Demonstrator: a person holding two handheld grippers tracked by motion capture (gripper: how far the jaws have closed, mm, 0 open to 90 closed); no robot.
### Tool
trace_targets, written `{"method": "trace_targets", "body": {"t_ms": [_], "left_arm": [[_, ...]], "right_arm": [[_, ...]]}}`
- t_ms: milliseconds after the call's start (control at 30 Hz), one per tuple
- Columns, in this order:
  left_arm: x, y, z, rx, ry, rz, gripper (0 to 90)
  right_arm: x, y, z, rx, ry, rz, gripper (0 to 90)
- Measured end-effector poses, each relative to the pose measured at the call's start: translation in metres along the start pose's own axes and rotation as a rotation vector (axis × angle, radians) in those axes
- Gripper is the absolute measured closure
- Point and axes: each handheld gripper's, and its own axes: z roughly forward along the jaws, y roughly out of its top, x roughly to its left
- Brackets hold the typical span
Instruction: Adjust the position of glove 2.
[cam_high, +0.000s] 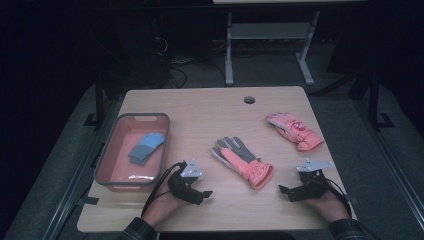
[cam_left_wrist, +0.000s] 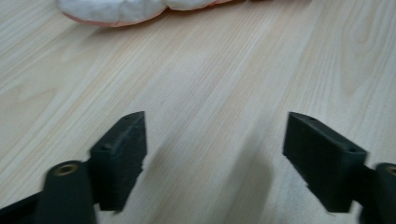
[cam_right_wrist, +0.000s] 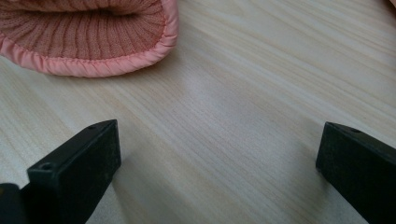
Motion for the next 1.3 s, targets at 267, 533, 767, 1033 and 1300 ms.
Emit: {"method": "trace_targets", "body": {"t_ms": [267, 533, 767, 1033, 1300], "left_arm": [[0.002, -0.014, 0.003, -0.005, -0.003, 0.019, 12.8], [0.006, -0.022, 0.002, -0.056, -0.013, 0.028, 12.4], [0.006, -0.022, 0.002, -0.058, -0.015, 0.028, 12.5], [0.006, -0.021, 0.002, -0.058, -0.015, 0.028, 12.5], [0.006, -0.021, 0.002, -0.053, -0.016, 0.028, 12.5]], "right_arm": [[0.000, 0.003, 0.002, 0.008, 0.014, -0.015, 0.0], [-0.005, 0.012, -0.005, 0.037, 0.057, -0.021, 14.3], [-0.006, 0.025, -0.008, 0.042, 0.037, -0.033, 15.5], [-0.017, 0.039, -0.010, 0.013, 0.005, -0.028, 15.8], [-0.029, 0.057, -0.007, 0.014, -0.024, -0.041, 15.8]]}}
